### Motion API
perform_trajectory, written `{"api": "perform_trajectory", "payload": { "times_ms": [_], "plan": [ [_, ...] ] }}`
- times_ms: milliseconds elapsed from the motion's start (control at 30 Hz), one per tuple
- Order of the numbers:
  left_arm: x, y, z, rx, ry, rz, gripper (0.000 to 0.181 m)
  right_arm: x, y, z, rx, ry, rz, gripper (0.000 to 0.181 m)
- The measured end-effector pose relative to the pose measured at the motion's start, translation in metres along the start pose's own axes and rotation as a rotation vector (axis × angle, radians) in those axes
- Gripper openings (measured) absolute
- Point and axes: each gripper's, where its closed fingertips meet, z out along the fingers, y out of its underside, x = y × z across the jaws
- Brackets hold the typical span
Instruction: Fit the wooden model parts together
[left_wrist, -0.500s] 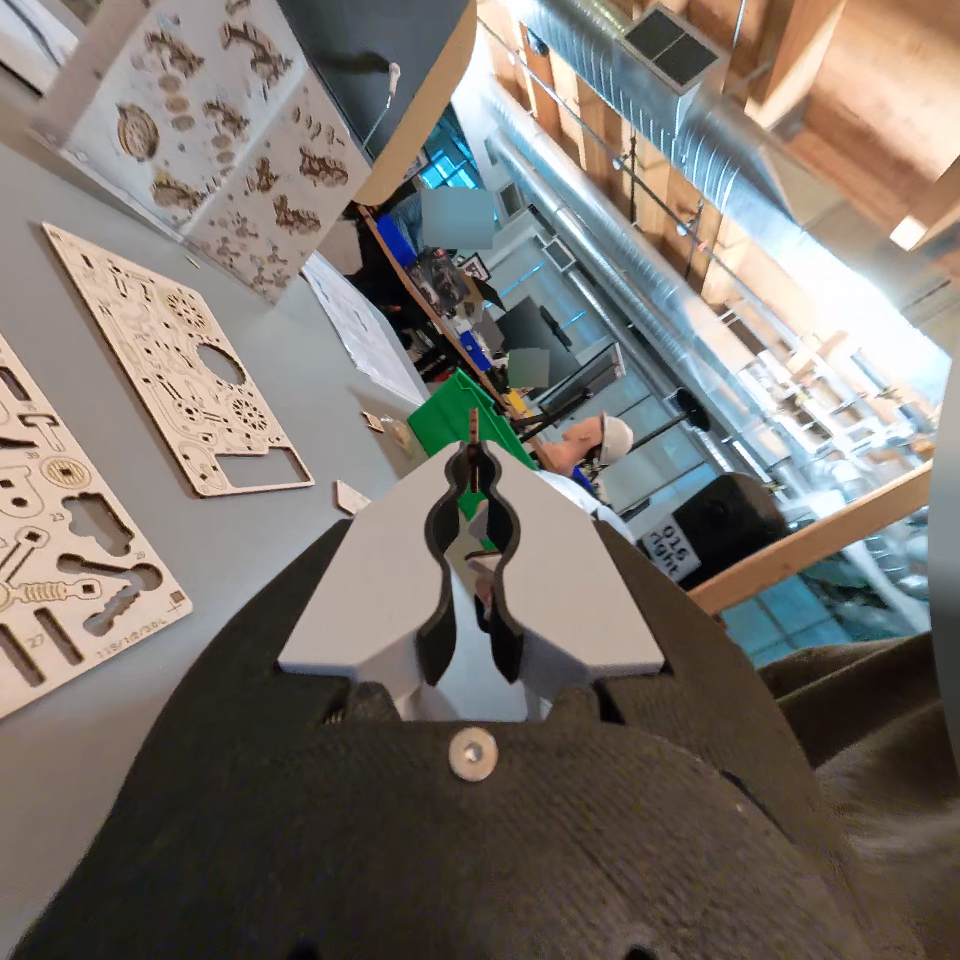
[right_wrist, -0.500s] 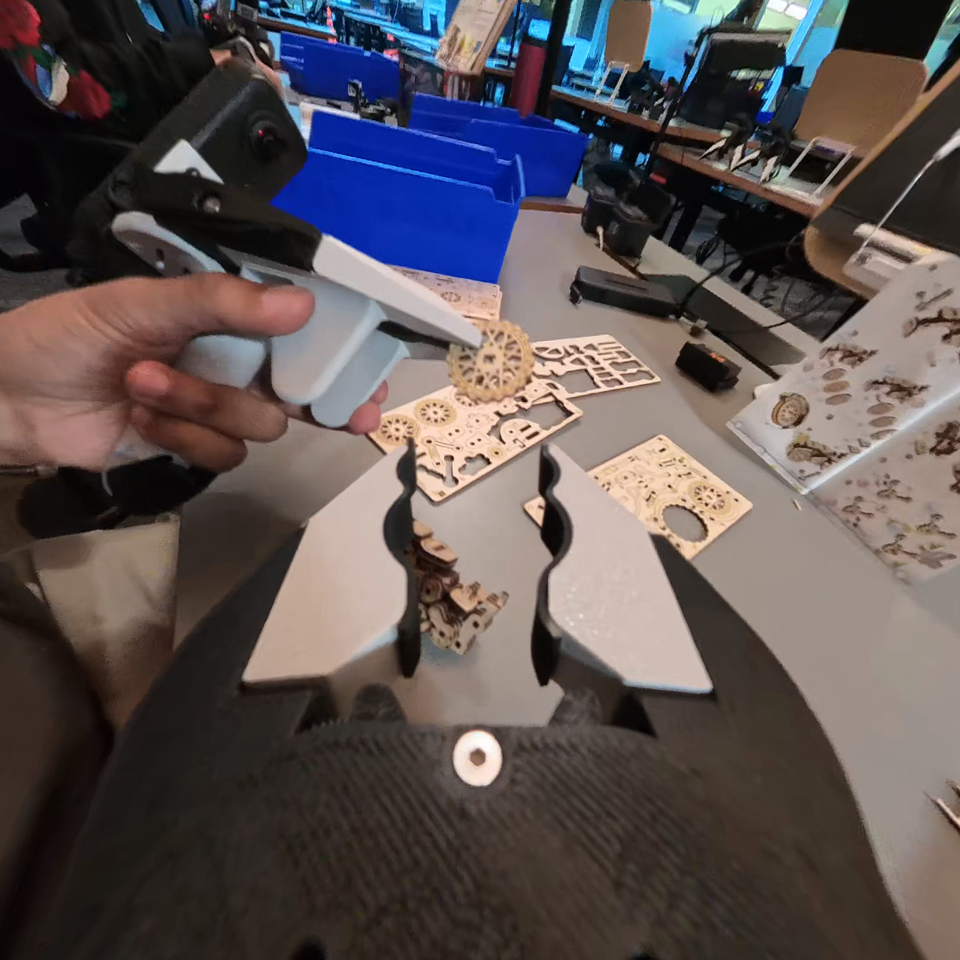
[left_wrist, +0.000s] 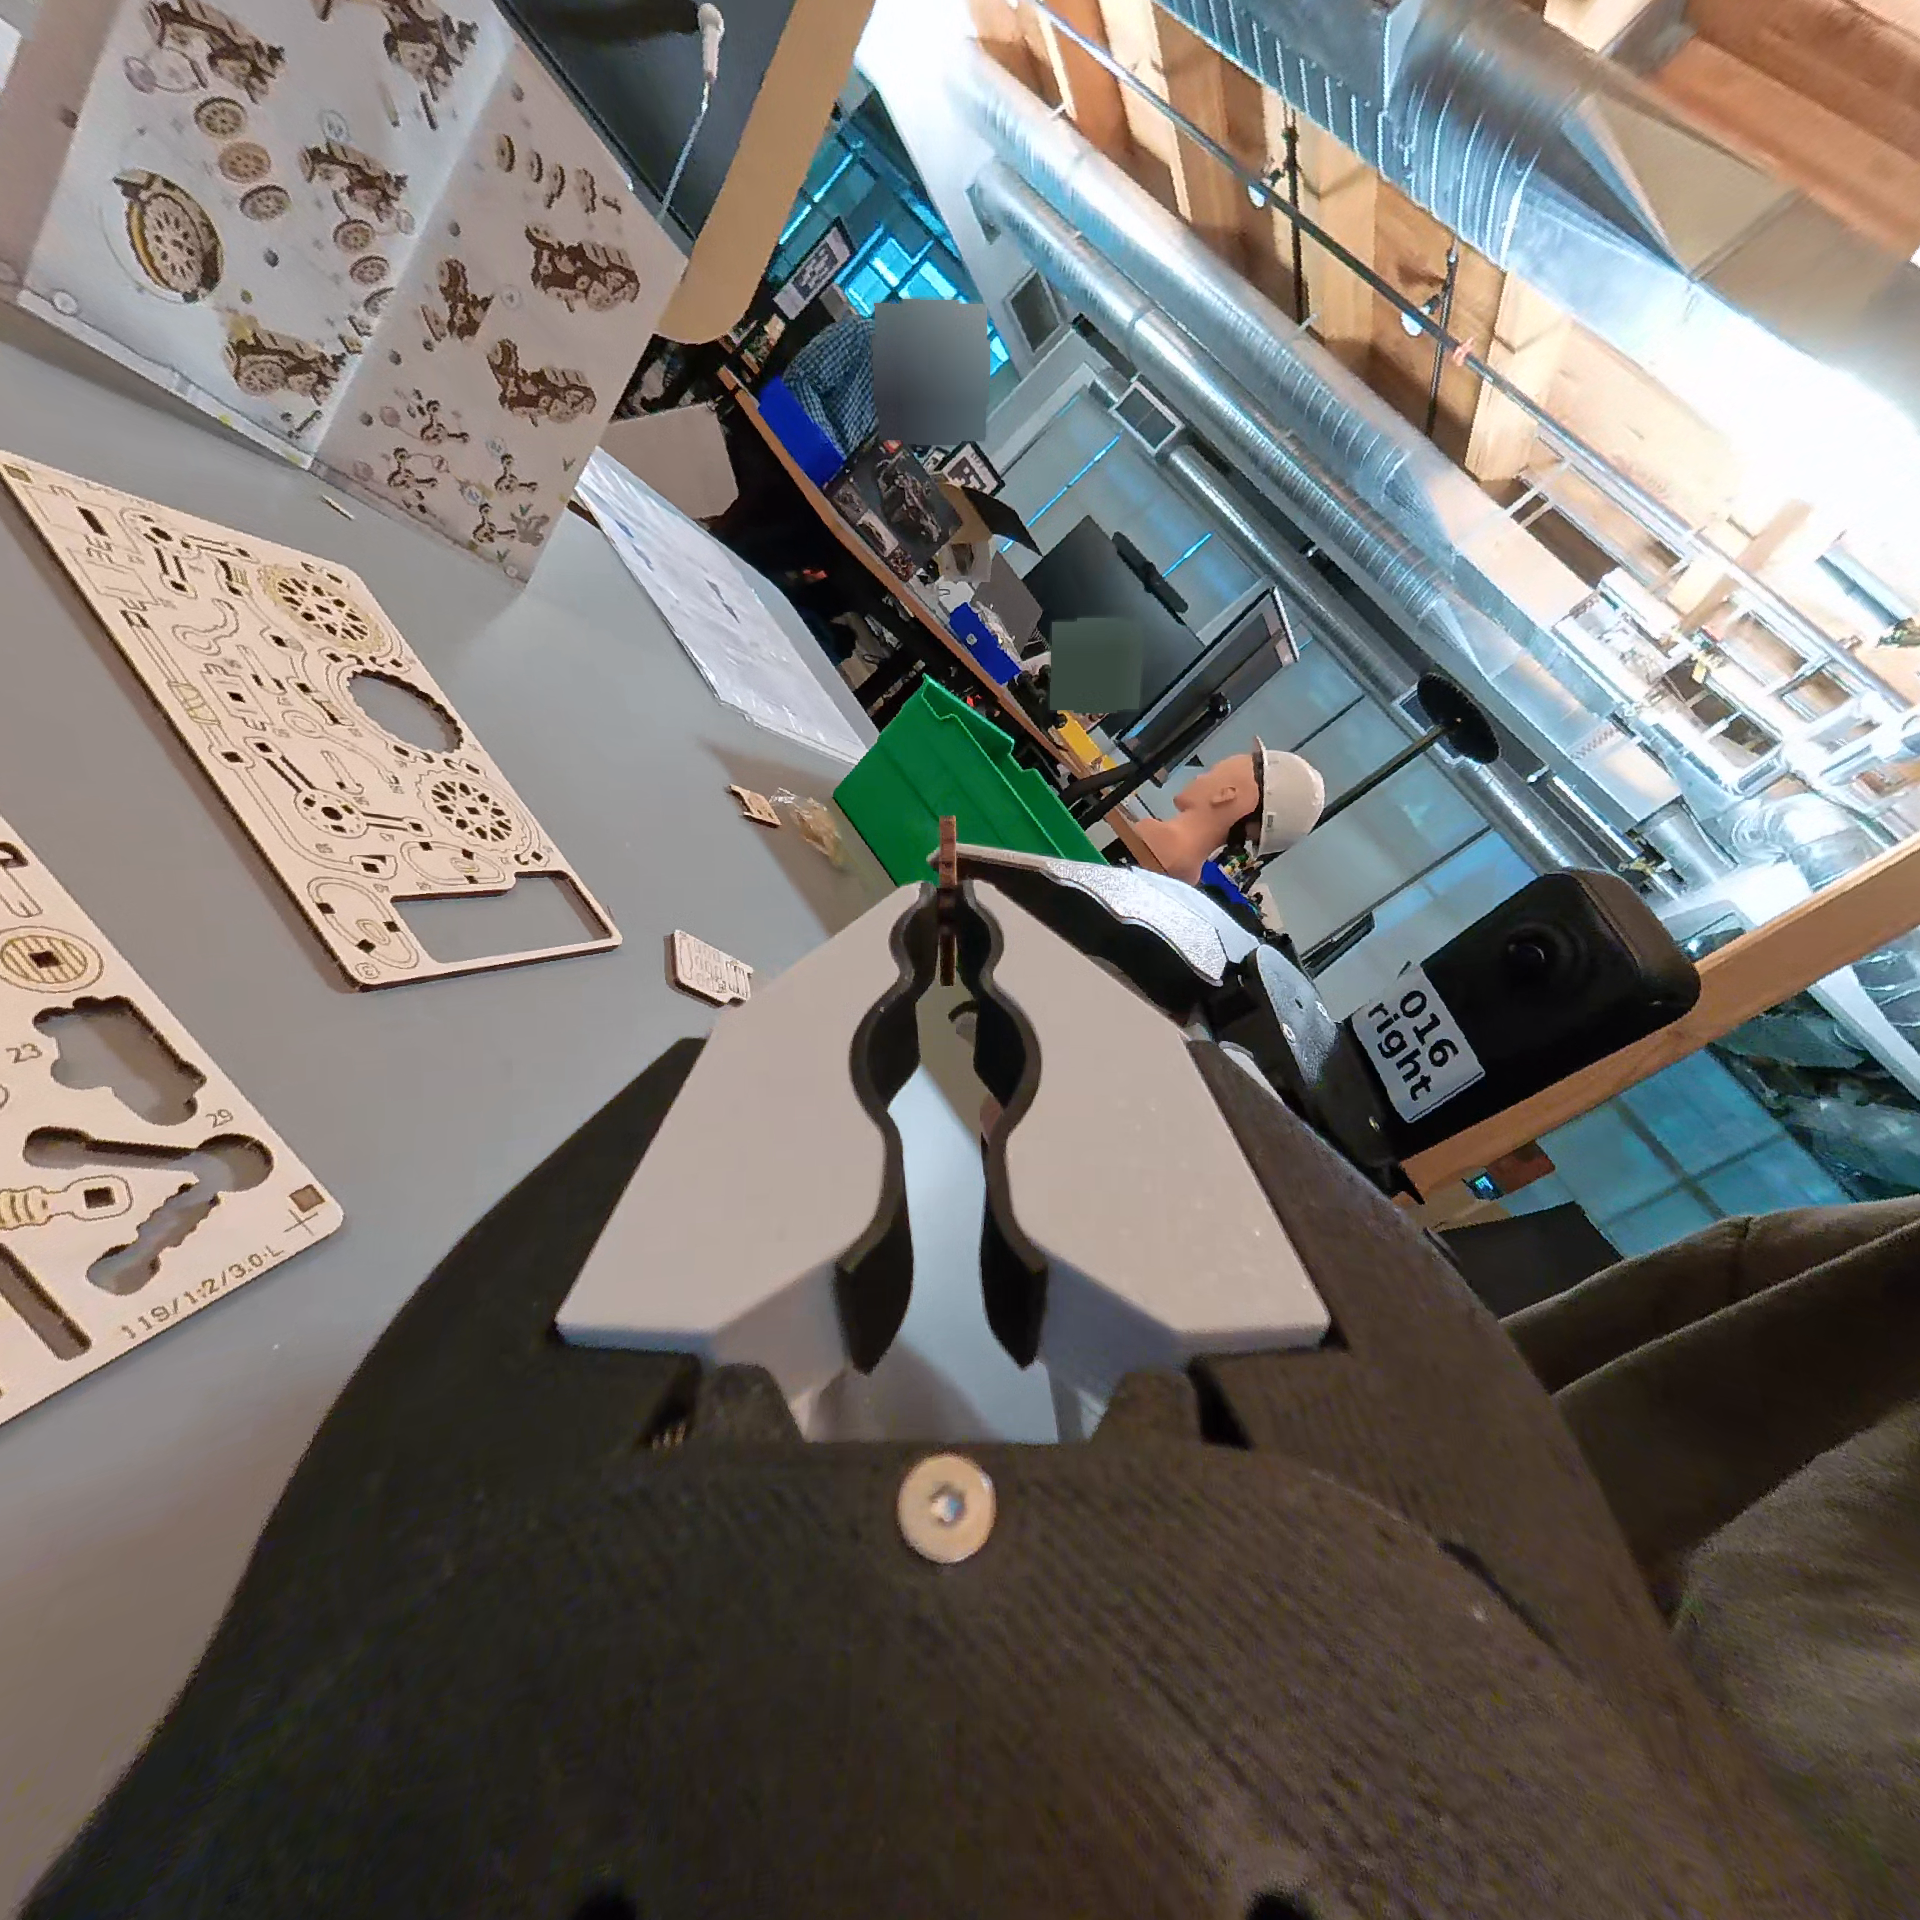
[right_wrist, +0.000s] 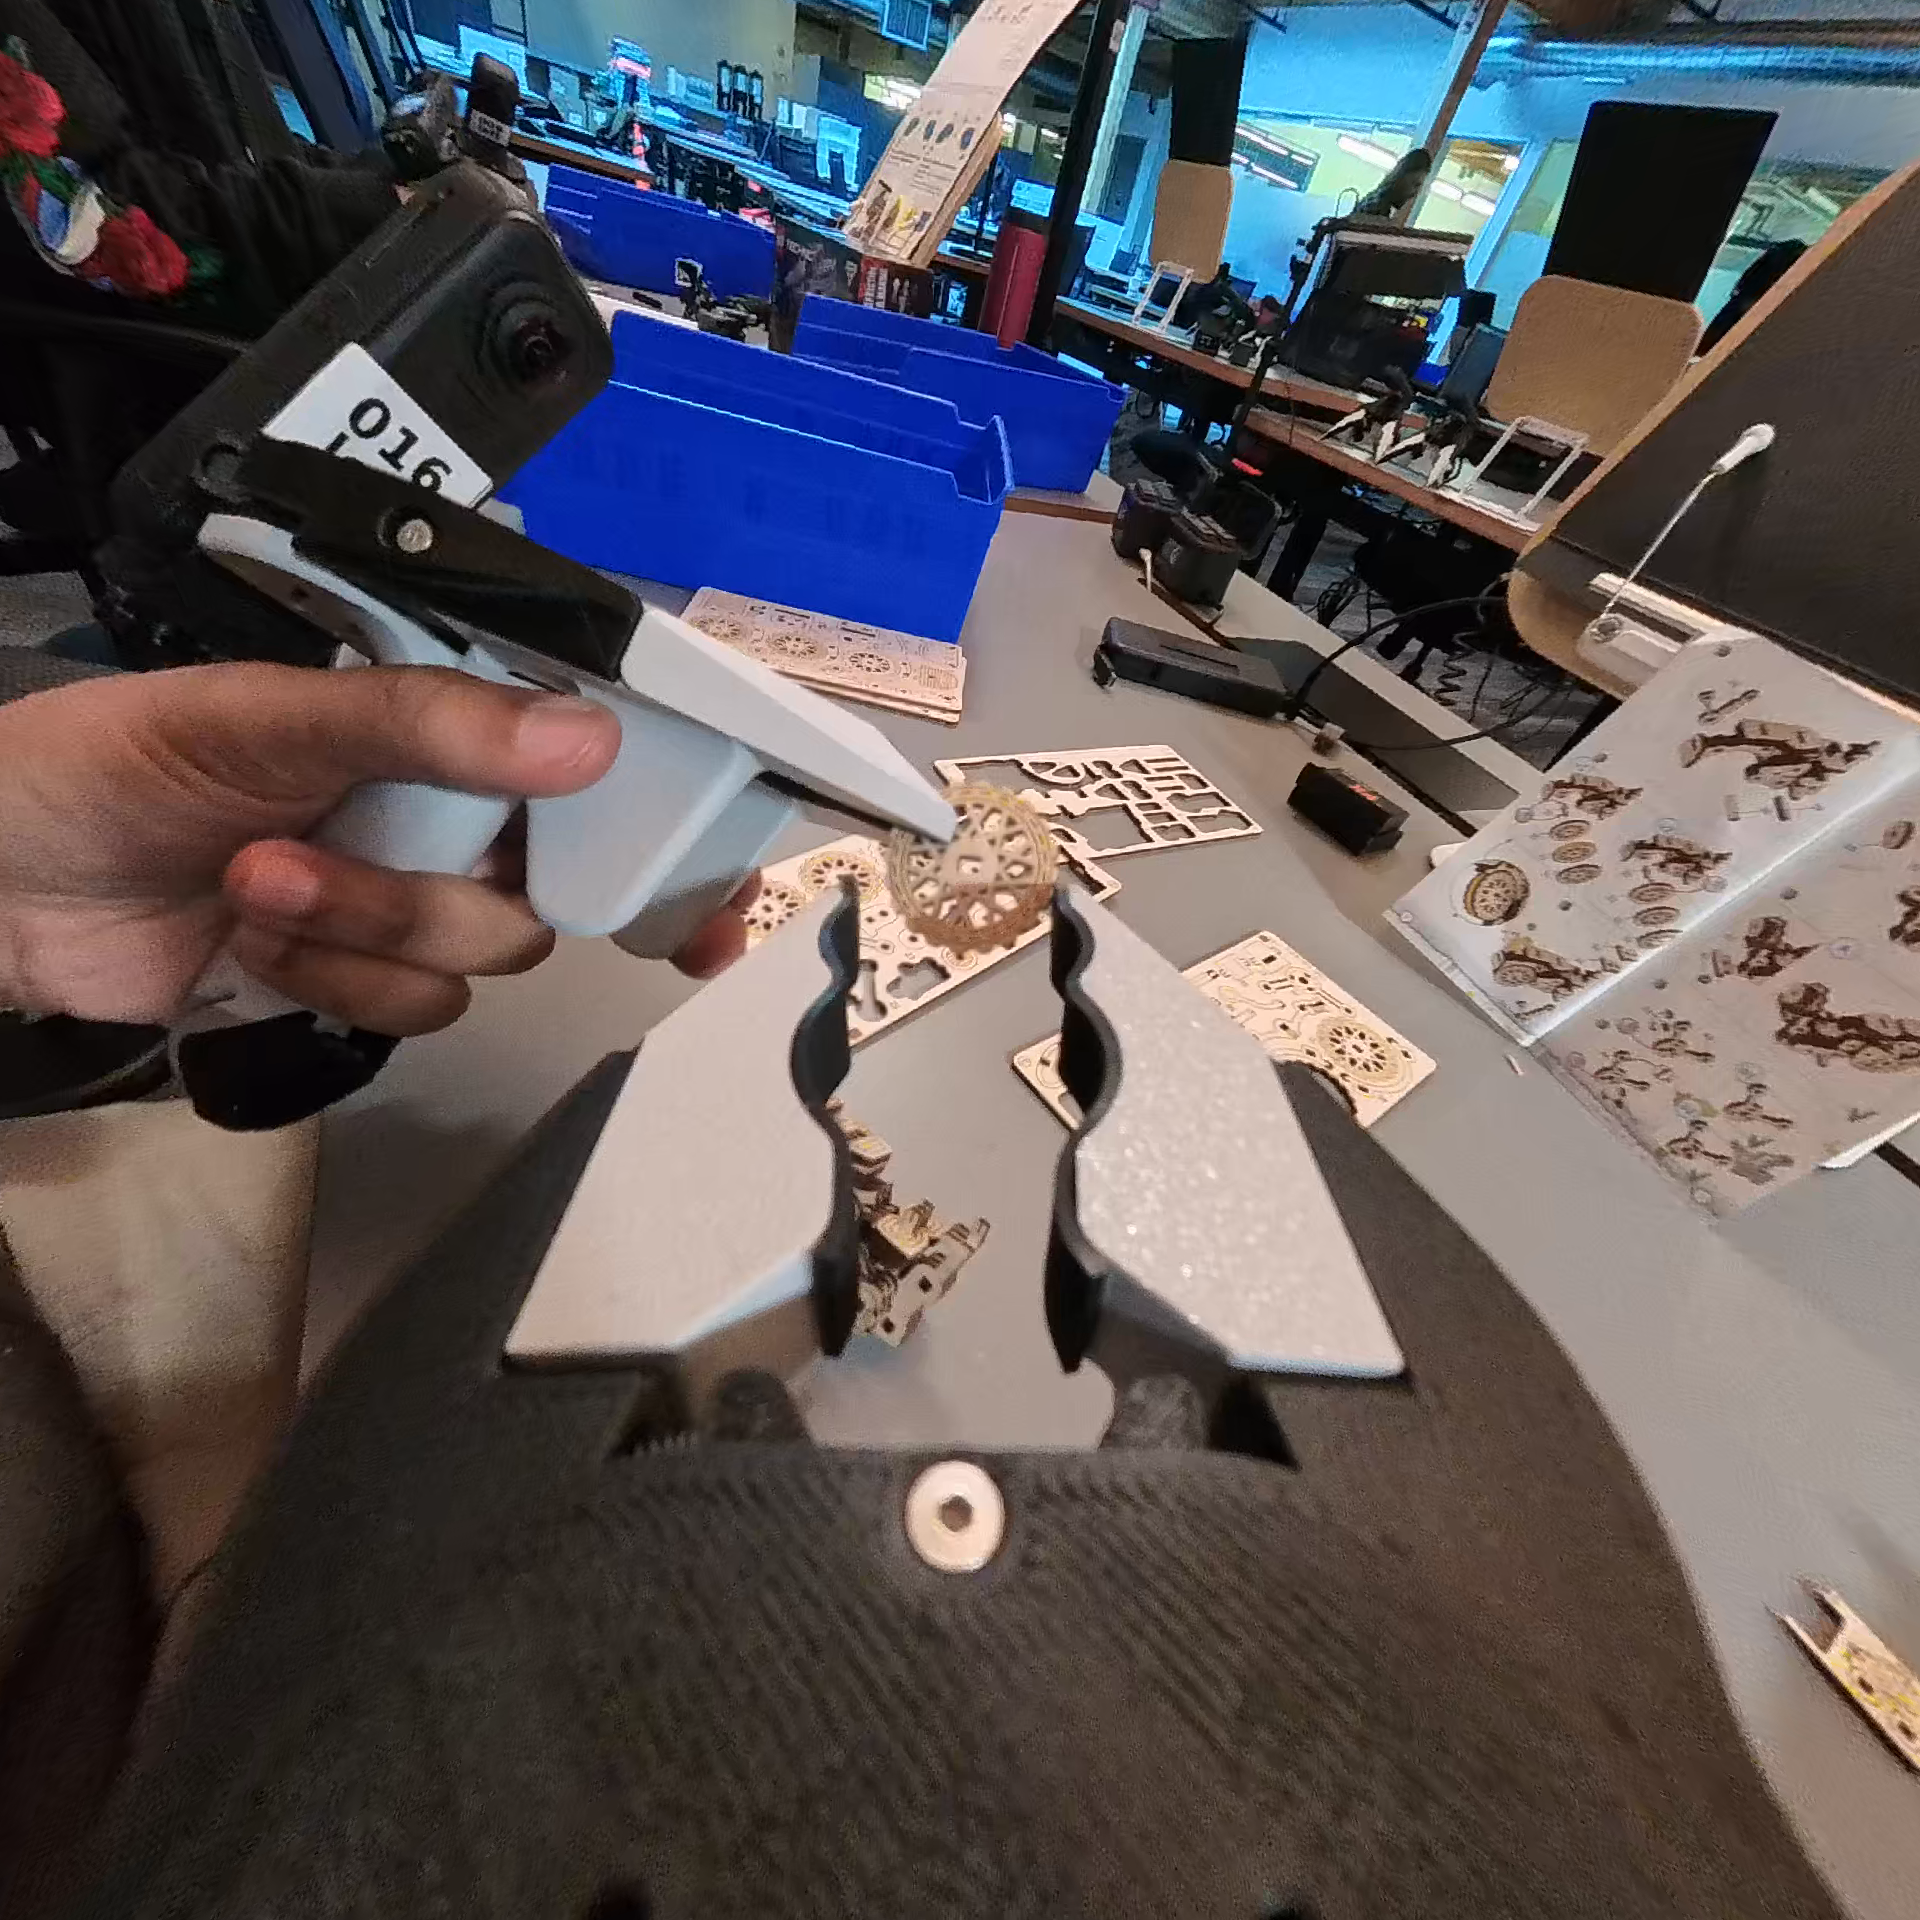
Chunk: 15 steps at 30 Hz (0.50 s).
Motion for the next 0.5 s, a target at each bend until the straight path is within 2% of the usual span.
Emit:
{"api": "perform_trajectory", "payload": {
  "times_ms": [300,367,400,433,500],
  "plan": [
    [0.000,0.005,0.001,-0.050,0.024,0.009,0.002,0.005,0.004,-0.003,-0.035,-0.015,0.018,0.028],
    [-0.004,0.015,0.003,-0.165,0.011,0.021,0.045,0.016,0.004,-0.008,-0.030,0.012,0.036,0.028],
    [-0.006,0.020,0.002,-0.232,-0.003,0.038,0.058,0.024,0.005,-0.012,-0.026,0.025,0.054,0.028],
    [-0.008,0.023,0.000,-0.282,-0.026,0.079,0.067,0.032,0.007,-0.015,-0.024,0.037,0.080,0.028],
    [-0.019,0.033,-0.007,-0.396,-0.106,0.238,0.076,0.047,0.011,-0.023,-0.014,0.050,0.149,0.028]
  ]
}}
